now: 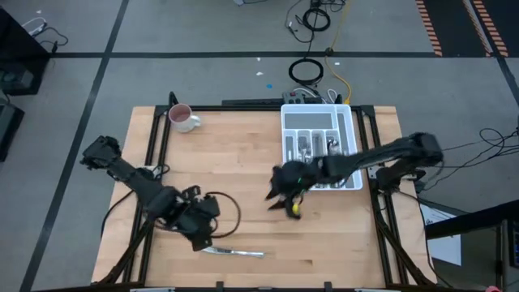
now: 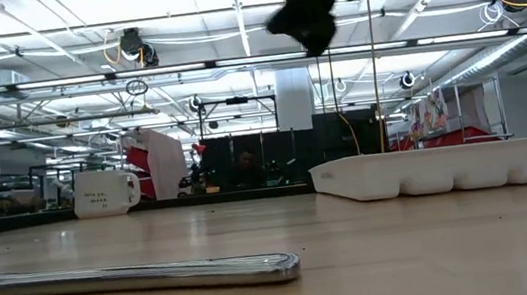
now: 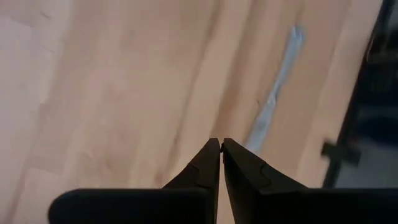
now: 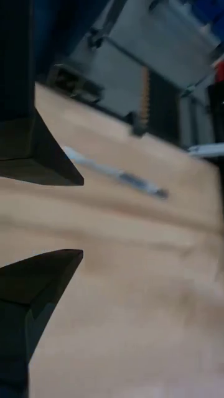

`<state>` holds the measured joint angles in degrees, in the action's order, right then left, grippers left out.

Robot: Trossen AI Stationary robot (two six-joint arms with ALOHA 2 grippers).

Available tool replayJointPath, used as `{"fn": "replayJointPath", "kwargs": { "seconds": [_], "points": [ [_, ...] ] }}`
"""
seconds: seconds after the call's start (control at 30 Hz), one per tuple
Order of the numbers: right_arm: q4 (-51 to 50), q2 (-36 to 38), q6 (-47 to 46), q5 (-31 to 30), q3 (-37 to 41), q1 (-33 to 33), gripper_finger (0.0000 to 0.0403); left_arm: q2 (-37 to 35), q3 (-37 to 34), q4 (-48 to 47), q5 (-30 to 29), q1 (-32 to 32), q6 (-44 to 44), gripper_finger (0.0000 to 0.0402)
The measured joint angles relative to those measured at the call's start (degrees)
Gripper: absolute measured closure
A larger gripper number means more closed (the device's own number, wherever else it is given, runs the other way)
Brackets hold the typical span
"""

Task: Sort silverware
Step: Put the silver table knife into the silverware tray

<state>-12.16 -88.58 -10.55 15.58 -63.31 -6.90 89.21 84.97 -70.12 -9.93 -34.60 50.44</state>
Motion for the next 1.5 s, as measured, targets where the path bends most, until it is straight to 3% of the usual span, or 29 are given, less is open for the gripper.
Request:
{"fn": "replayJointPath", "kwargs": {
  "seconds": [0.17,0.27,0.4,0.73,0.83,1.07,1.33,1.5],
  "points": [
    [17.1,-10.1,-5.7,-4.7,0.0,-7.5,0.0234,-4.3,0.0,-1.9,-10.5,-4.6,7.5,0.0375],
    [21.7,-15.3,-7.1,-7.7,-0.6,-11.1,0.0234,-5.8,0.0,-3.1,-12.9,-6.2,11.1,0.0375],
    [21.3,-21.5,-7.0,-10.6,-4.9,-14.5,0.0234,-5.8,0.0,-3.3,-13.2,-7.7,12.3,0.0375],
    [20.4,-34.0,-2.2,-10.0,-19.8,-17.4,0.0234,-4.5,-1.9,-3.9,-13.1,-9.7,12.2,0.0375],
    [18.8,-37.3,-3.6,-13.8,-22.3,-17.2,0.0234,-4.5,-1.9,-3.9,-13.1,-9.7,12.2,0.0375],
    [17.8,-42.7,-3.7,-21.4,-24.7,-17.5,0.0234,-4.5,-1.9,-3.9,-14.2,-9.8,12.2,0.0375],
    [18.4,-45.9,-6.8,-22.9,-24.9,-18.4,0.0234,-4.5,-1.9,-4.1,-14.6,-9.8,11.8,0.0375],
    [12.1,-46.0,-9.8,-30.1,-25.2,-19.9,0.0253,-4.5,-1.9,-4.4,-15.5,-9.8,11.6,0.0375]
  ]
}}
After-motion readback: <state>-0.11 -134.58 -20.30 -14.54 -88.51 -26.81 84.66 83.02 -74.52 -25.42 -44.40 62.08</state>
